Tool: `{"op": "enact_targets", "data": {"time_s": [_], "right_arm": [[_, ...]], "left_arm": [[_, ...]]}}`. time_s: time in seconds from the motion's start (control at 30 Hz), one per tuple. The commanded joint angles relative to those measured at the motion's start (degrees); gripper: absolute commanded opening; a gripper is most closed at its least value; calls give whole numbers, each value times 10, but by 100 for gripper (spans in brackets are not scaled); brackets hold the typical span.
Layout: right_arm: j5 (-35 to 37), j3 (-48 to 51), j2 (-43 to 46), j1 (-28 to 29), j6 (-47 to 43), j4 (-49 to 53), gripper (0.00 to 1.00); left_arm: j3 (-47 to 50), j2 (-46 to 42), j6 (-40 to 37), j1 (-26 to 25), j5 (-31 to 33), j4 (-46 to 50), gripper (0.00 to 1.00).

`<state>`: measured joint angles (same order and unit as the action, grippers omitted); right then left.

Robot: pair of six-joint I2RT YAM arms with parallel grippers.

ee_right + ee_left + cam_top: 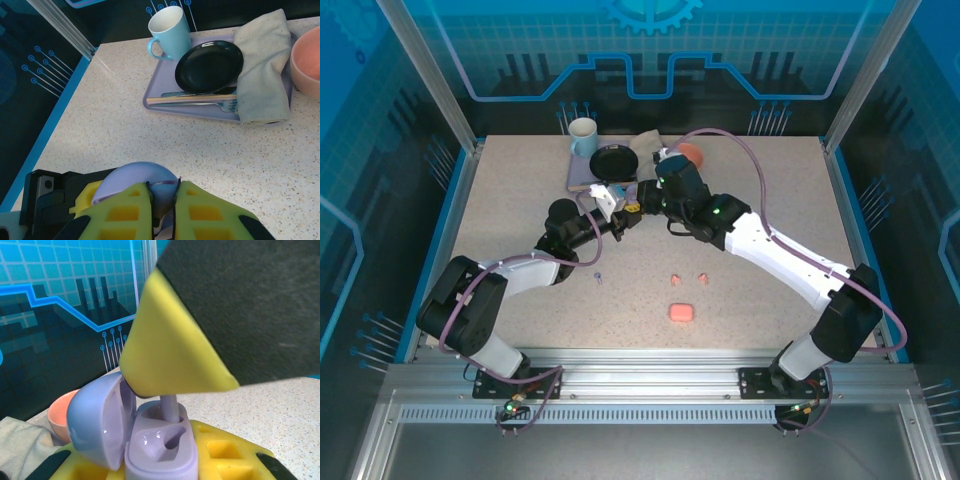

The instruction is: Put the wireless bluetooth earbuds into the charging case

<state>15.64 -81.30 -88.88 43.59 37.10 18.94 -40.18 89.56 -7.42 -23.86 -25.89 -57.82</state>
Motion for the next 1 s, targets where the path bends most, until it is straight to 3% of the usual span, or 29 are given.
{"op": "enact_targets", "data": {"time_s": [0.0, 0.3, 0.87, 0.97], "right_arm": [[-2, 10, -11, 21, -30, 9, 13], [0, 8, -20, 41, -47, 19, 14], [-48, -44, 30, -5, 12, 33, 56], [-56, -42, 43, -20, 26, 32, 59]], "left_arm": [[-28, 0, 10, -6, 6, -21, 0], [-33, 7, 14, -7, 11, -23, 0], [-15, 21, 24, -6, 23, -50, 0], [-13, 24, 26, -6, 25, -55, 0]]}}
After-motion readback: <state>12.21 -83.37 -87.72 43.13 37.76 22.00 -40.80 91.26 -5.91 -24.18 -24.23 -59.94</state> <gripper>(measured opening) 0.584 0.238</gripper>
